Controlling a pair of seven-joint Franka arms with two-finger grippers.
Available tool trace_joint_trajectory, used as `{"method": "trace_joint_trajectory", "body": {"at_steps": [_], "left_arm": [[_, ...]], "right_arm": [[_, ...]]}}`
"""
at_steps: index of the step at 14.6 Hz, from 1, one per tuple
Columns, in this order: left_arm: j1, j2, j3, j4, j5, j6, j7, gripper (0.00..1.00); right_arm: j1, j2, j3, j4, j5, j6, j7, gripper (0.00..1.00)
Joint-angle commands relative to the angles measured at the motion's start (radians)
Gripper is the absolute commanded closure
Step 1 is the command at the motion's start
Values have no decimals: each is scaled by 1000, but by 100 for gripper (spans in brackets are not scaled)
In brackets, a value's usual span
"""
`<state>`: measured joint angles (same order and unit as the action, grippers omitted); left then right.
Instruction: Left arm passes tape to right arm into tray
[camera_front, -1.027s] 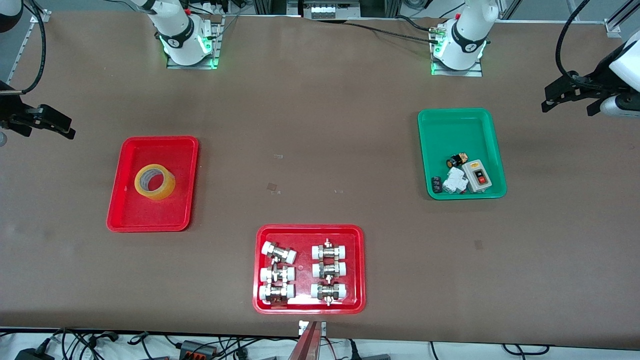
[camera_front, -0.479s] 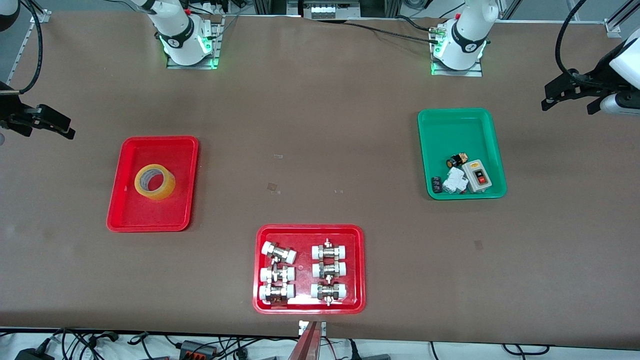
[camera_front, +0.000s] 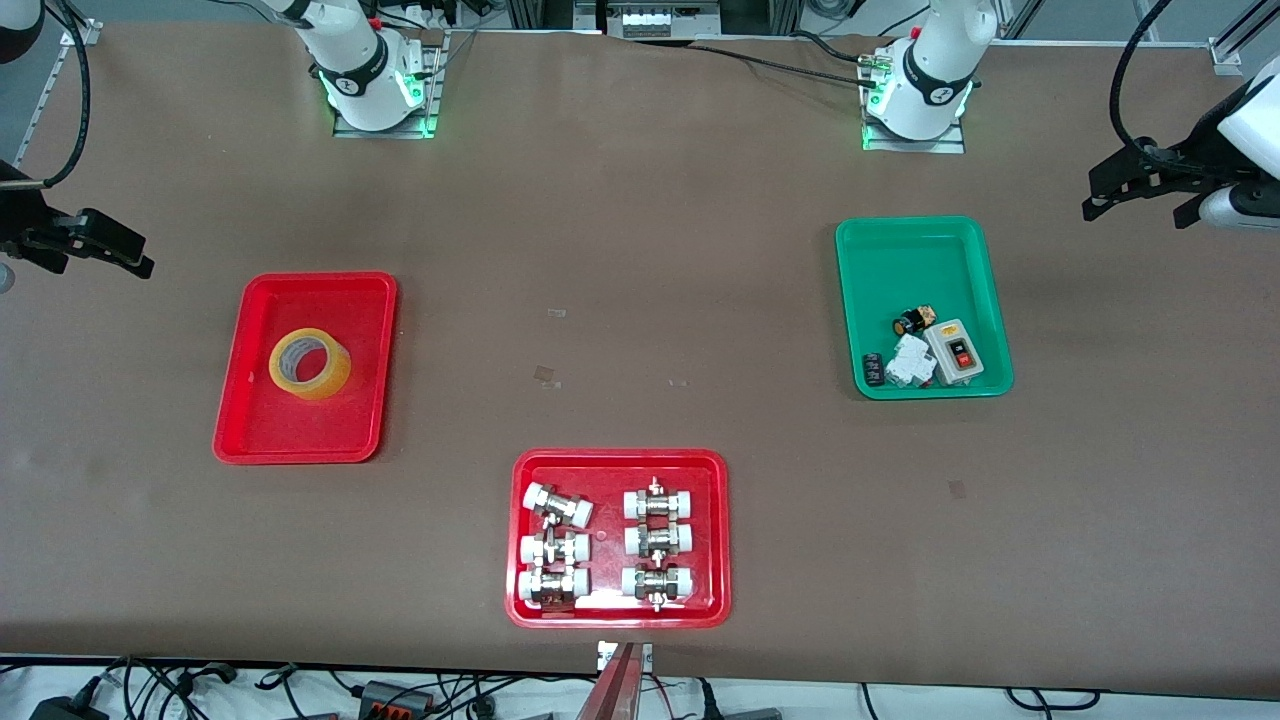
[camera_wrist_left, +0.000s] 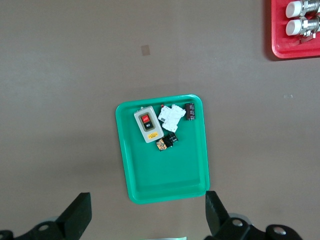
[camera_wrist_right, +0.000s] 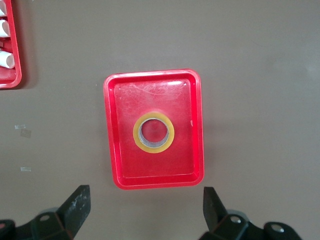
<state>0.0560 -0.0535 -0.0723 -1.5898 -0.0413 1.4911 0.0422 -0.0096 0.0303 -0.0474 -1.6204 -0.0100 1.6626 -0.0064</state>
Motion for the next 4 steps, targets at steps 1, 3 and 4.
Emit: {"method": "trace_joint_trajectory", "body": {"at_steps": [1,3,4], "left_arm": [[-8,26,-11,42,15,-29,2,0],[-13,27,-14,42,15,-29,1,0],[-15,27,-15,44,15,-29,1,0]], "right_arm": [[-13,-18,14,-13,4,-7,-7,0],[-13,-20,14,-13,4,-7,-9,0],[-13,-20,14,-15,4,-6,-7,0]]}}
